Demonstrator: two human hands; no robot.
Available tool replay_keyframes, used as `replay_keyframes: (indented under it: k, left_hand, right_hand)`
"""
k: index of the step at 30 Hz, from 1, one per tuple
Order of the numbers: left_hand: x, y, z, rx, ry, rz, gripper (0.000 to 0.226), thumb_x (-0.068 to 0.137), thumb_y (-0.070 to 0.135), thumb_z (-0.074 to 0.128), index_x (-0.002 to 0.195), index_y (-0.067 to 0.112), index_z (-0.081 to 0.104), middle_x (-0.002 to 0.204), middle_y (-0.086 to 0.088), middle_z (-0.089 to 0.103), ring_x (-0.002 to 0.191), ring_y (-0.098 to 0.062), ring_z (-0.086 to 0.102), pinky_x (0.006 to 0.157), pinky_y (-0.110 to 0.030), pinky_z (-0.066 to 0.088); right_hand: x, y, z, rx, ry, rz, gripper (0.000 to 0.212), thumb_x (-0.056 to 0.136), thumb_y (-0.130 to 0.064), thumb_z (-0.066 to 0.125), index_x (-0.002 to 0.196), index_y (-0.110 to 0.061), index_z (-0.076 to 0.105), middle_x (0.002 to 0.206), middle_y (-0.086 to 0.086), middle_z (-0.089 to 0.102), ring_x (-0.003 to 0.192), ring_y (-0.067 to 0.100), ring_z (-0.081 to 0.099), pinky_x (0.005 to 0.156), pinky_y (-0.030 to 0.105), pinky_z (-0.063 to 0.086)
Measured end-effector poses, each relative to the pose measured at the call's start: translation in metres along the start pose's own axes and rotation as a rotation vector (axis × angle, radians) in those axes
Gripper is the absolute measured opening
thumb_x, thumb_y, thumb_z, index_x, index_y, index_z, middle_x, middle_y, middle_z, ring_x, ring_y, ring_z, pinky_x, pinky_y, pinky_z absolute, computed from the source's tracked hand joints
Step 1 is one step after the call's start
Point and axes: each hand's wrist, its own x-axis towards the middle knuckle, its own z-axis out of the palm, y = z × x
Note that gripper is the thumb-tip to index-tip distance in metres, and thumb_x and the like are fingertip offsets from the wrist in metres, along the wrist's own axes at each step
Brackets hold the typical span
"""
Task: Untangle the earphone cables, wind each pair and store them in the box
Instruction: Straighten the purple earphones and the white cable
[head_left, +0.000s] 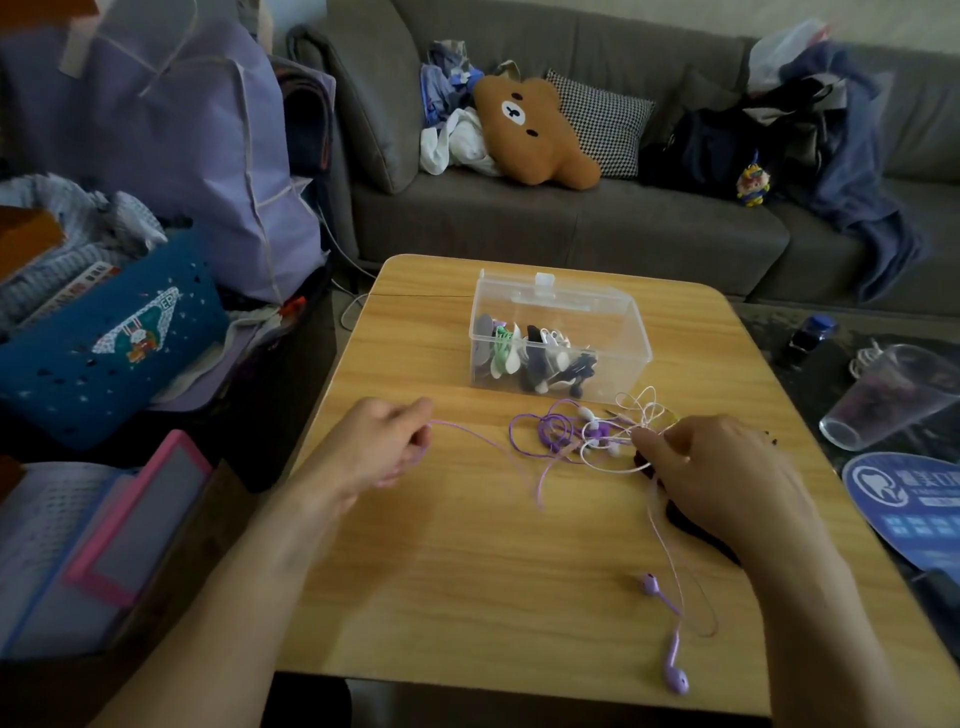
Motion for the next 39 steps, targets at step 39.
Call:
replay_keyframes:
  k: [39]
  left_hand:
    - [-0.013,0.013,0.054,0.086,0.389,0.457,0.022,0.096,-0.001,0.055,0.109,0.011,0.067,0.095,0.008,0.075,0.089,0.000,0.071,0.079,-0.015,0.053]
  right_hand:
    - [-0.023,-0.068,0.066,0.846,-0.215,-0.482,0.048,0.094,-0.053,0.057,0.068,-0.013,0.064,0.066,0.004,0.067,0.059,0.021,0.058,0.061,0.037,0.047]
